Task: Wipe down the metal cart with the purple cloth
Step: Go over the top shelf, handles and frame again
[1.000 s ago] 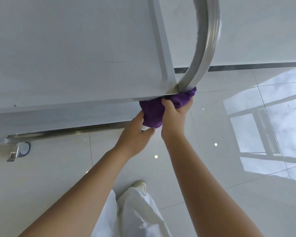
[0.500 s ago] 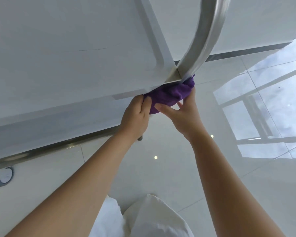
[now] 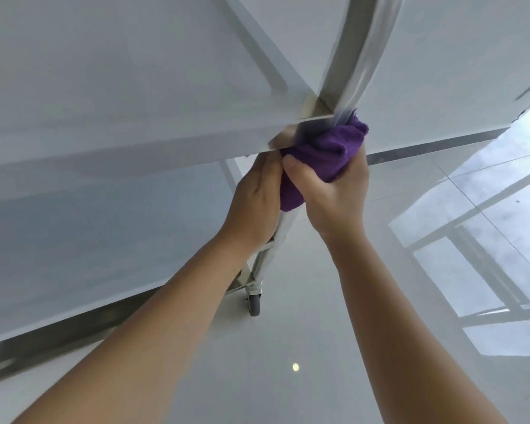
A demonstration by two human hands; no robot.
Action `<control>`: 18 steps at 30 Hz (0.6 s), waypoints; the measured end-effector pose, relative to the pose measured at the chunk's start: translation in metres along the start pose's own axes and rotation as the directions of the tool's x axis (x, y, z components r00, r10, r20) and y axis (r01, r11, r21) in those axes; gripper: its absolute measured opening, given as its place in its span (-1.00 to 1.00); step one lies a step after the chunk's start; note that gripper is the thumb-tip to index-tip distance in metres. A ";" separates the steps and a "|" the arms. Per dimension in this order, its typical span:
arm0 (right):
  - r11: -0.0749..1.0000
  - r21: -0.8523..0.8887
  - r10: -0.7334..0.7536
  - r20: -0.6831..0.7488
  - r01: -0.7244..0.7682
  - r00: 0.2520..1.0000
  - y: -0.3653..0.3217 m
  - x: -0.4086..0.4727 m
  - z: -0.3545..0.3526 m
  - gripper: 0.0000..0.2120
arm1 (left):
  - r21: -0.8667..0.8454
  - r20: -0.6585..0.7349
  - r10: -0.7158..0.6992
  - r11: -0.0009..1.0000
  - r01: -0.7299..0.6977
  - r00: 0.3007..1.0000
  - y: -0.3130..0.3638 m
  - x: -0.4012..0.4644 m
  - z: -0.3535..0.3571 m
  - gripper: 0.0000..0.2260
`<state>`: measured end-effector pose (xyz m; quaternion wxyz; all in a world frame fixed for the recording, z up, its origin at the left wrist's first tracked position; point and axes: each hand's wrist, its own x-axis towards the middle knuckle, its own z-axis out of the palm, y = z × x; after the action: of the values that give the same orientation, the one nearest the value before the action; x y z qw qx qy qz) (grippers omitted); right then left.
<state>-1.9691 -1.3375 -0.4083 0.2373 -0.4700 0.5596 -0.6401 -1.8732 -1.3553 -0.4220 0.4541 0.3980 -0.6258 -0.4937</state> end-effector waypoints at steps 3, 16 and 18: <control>0.997 0.033 -0.064 -0.054 0.066 0.997 0.007 0.002 0.004 -0.66 | -0.053 -0.051 0.045 0.997 -0.048 0.998 -0.013 0.004 0.009 -0.72; 0.987 0.011 -0.162 -0.049 0.163 0.986 0.025 0.002 0.008 -0.59 | 0.050 -0.125 0.111 0.993 -0.105 0.986 -0.030 0.005 0.013 -0.62; 0.988 0.013 -0.155 -0.045 0.155 0.987 0.029 -0.003 0.008 -0.58 | 0.086 -0.112 0.093 0.993 -0.083 0.989 -0.034 0.003 0.012 -0.62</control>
<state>-1.9674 -1.3469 -0.4368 0.1781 -0.4958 0.5213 -0.6713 -1.8840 -1.3614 -0.4565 0.4944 0.4158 -0.6350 -0.4236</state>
